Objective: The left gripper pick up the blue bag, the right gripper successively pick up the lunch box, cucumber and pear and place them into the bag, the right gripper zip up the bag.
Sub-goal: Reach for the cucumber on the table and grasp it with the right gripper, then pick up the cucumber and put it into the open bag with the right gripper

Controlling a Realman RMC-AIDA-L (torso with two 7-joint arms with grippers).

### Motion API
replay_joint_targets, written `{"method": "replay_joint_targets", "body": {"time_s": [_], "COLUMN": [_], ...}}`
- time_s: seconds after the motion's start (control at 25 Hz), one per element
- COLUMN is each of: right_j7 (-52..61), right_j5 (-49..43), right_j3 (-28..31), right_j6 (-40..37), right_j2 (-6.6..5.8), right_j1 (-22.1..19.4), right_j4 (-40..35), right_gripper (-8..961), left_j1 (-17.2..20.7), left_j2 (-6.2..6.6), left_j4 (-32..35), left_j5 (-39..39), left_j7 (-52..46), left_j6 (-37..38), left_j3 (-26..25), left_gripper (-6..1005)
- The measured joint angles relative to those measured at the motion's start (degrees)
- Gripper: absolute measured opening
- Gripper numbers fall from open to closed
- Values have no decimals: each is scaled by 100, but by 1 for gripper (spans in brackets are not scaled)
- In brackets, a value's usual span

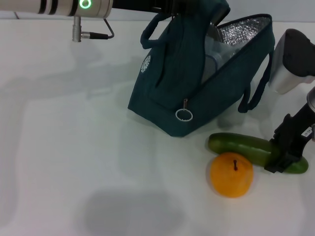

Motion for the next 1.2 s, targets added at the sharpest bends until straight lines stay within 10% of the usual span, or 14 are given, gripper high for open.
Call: {"method": "replay_joint_targets", "body": {"time_s": [0.52, 0.8, 1.2], "right_j7": [-106, -619, -1018], "right_j5": [106, 287, 1103], "right_j3": [688, 2202, 3157], "right_j6": [-415, -1663, -2226], "right_j2": [-61, -132, -490], "right_j1": [-390, -719, -1588], "right_j4": [-599, -666, -669], "right_gripper": [606, 605, 605], "left_j1": [43, 34, 10], "left_j2": [4, 10, 10], "left_j4": [0, 0, 9], "left_j5": [-7, -7, -5], "left_j7": [-2, -12, -17], "left_j6": [20, 25, 48], "left_j3": [0, 0, 0], "left_gripper": [54, 53, 54]}}
